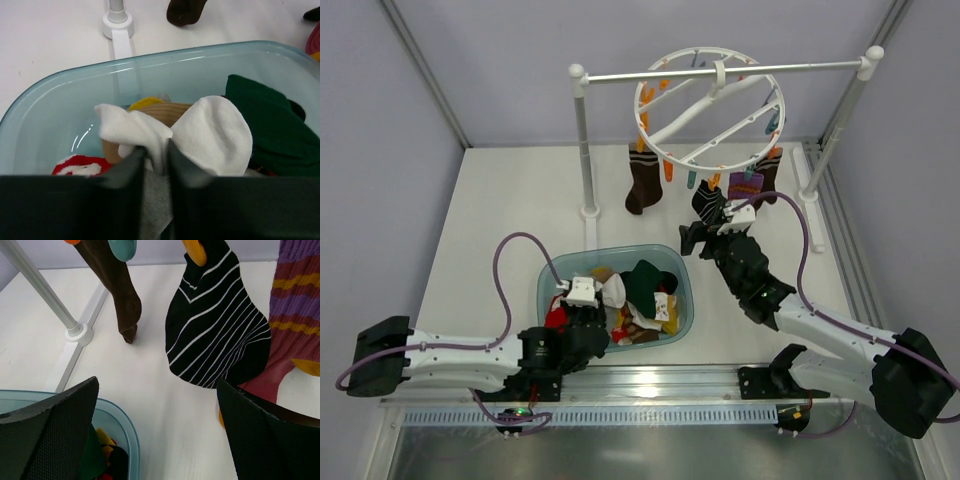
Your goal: Remove the socks clipped to the hanger
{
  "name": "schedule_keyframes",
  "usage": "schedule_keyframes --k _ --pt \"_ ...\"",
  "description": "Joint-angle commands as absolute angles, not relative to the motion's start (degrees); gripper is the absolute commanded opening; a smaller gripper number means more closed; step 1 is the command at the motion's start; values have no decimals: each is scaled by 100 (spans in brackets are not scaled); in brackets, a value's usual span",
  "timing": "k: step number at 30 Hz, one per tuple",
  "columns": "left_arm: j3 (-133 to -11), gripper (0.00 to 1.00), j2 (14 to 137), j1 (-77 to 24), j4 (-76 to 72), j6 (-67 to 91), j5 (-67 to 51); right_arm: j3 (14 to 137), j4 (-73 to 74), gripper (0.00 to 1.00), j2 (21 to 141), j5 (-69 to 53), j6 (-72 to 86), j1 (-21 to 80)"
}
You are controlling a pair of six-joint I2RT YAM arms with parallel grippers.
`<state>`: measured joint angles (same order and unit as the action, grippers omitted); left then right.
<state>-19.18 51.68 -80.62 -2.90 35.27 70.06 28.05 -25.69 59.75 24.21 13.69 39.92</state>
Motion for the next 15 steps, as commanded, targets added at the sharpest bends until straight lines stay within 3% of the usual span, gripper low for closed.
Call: schedule_keyframes --k 1,3,11,15 --pt "-2162 57 5379 -8086 -71 4113 7339 2777 -2918 100 5950 2294 1468 3973" --pt "-2250 97 5431 -8086 -70 4122 7330 2751 -2900 100 5915 2259 1424 3964" --pt "-2513 100 5563 -8060 -816 3175 7181 2523 -2979 100 5608 2233 1275 3964" --pt "-2944 100 5677 -7482 -1282 2278 6234 2400 -3050 100 5476 2180 1239 3964"
